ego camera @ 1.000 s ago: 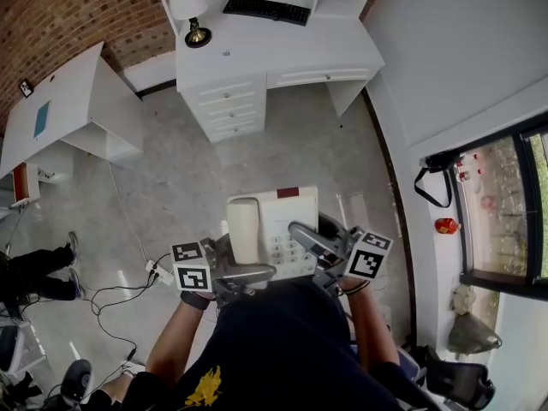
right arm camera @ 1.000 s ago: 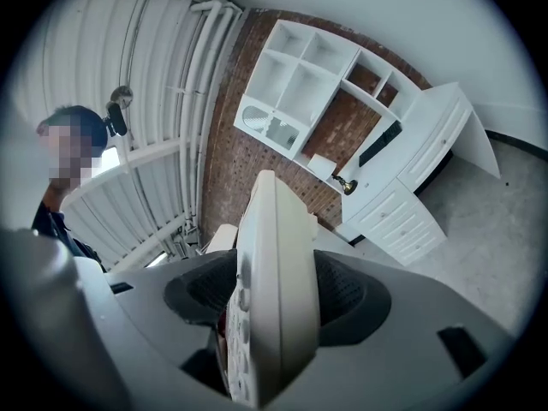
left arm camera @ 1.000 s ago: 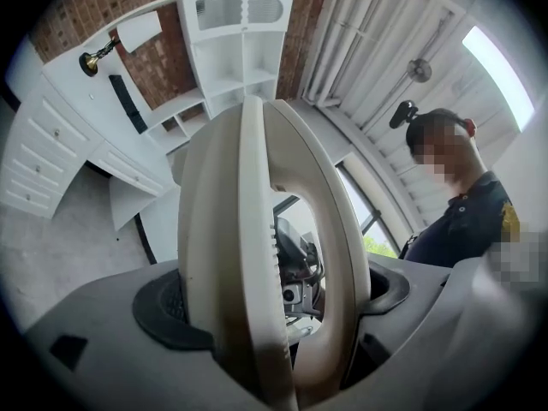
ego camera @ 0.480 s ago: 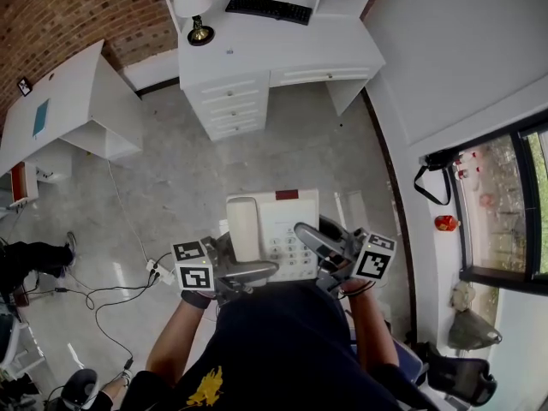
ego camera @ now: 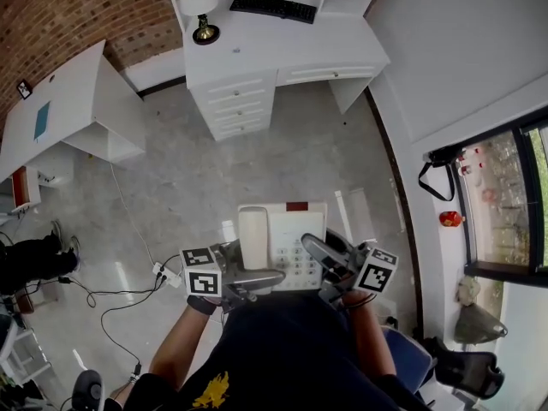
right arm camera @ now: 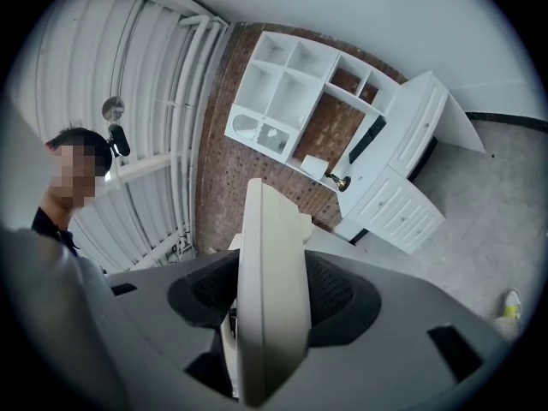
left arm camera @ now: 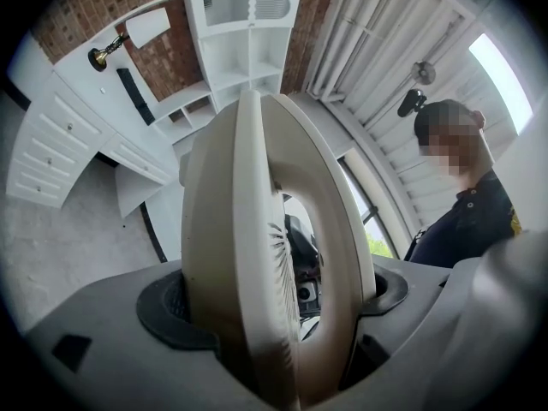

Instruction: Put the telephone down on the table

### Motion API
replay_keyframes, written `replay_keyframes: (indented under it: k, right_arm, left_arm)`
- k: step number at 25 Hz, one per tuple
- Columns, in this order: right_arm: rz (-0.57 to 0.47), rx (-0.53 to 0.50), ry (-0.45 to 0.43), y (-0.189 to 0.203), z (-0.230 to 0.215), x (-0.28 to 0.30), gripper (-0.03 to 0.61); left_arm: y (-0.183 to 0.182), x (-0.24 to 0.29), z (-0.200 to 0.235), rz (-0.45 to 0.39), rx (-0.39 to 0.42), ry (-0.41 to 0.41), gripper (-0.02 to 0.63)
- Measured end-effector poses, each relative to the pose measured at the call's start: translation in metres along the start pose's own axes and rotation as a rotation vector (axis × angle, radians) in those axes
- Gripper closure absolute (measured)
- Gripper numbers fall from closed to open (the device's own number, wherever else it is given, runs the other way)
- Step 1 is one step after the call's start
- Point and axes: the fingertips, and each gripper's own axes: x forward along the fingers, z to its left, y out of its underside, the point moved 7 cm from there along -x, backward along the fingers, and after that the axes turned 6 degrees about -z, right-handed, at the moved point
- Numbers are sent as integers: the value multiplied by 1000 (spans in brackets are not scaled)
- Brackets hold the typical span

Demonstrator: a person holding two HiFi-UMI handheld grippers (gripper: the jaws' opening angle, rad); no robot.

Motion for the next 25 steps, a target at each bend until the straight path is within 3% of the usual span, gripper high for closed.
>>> replay_keyframes:
  k: [7,17,22,25]
  right_arm:
    - [14,23,-18,-41,-39,11,367]
    - [23,103,-108,-169,-142,31,367]
    - [42,119,-146,-233,-173,32,365]
    - [29,109,-140,-253,-186,31,365]
  left_arm:
    - [-23,37,31,0,-6,-42,143]
    - [-100,153,98,22,24,-165,143]
    - [-136,213,118,45,62,-187,143]
    - [-146,232,128,48,66,-189,143]
